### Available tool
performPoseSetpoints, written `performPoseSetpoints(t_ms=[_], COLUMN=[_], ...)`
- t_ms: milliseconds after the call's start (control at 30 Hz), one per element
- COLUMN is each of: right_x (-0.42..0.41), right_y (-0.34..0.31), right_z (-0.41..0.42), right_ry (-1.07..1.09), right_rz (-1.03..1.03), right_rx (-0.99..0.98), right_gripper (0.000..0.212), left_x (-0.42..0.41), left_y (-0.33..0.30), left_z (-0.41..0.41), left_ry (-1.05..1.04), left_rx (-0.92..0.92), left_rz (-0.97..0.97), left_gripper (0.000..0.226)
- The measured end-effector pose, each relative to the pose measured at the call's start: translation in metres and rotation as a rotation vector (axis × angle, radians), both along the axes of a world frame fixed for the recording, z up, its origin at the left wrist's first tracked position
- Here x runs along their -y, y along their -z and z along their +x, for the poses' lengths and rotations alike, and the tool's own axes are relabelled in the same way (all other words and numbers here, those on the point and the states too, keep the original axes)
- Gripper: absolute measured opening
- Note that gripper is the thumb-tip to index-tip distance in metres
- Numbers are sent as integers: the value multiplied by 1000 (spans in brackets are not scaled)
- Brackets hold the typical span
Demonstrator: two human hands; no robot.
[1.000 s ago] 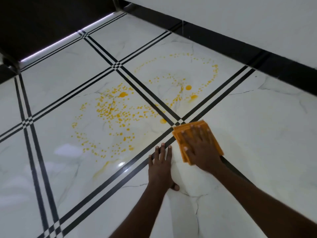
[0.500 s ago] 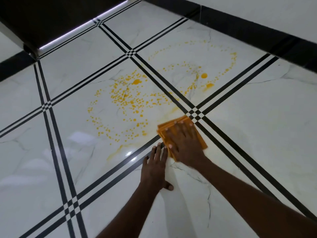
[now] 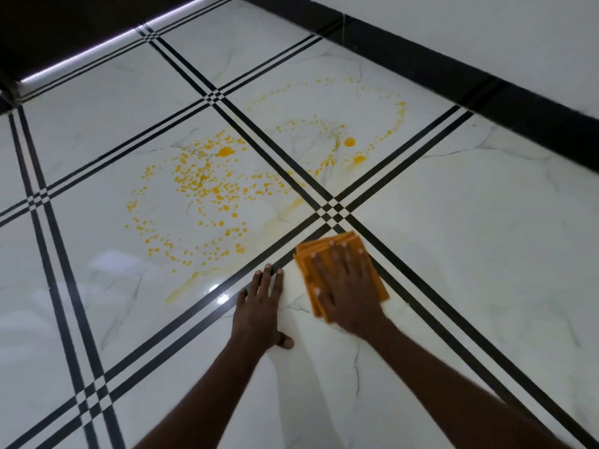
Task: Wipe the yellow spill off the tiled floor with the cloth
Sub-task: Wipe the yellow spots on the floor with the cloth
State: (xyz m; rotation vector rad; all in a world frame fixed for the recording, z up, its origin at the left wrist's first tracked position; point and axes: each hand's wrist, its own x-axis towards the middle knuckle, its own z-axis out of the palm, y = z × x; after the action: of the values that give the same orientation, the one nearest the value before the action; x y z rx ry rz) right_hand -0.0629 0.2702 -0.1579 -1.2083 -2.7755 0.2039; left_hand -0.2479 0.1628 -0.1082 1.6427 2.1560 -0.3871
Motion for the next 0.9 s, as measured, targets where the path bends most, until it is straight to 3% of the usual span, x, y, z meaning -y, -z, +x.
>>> performPoseSetpoints(t_ms=[67, 200, 300, 367, 467, 600, 767, 833, 900], right_x=[17, -53, -89, -72, -1, 46, -11, -28, -34], right_y=[3, 11, 2, 4, 3, 6, 13, 9, 7], right_z=[58, 188, 156, 89, -2, 17, 126, 104, 46], right_ry=[-43, 350, 597, 539, 217, -74, 226, 344, 312], right_rz=[-7, 41, -61, -11, -6, -45, 56, 16, 20], right_rx=[-19, 21, -37, -94, -99, -59, -20, -6, -30], right_gripper=[66, 66, 69, 66, 67, 69, 64, 67, 68], left_x=[1, -1, 0, 6, 32, 63, 88, 96, 95], left_y=[-1, -1, -4, -4, -1, 8, 17, 17, 19], left_z=[1, -1, 5, 5, -2, -14, -15, -18, -18], left_ry=[5, 7, 12, -18, -21, 36, -8, -27, -32], left_rx=[-14, -17, -36, -43, -55, -50, -28, -29, -11], left_rz=[-4, -6, -11, -4, 63, 129, 184, 178, 158], left_gripper=[151, 152, 150, 145, 133, 117, 114, 113, 111])
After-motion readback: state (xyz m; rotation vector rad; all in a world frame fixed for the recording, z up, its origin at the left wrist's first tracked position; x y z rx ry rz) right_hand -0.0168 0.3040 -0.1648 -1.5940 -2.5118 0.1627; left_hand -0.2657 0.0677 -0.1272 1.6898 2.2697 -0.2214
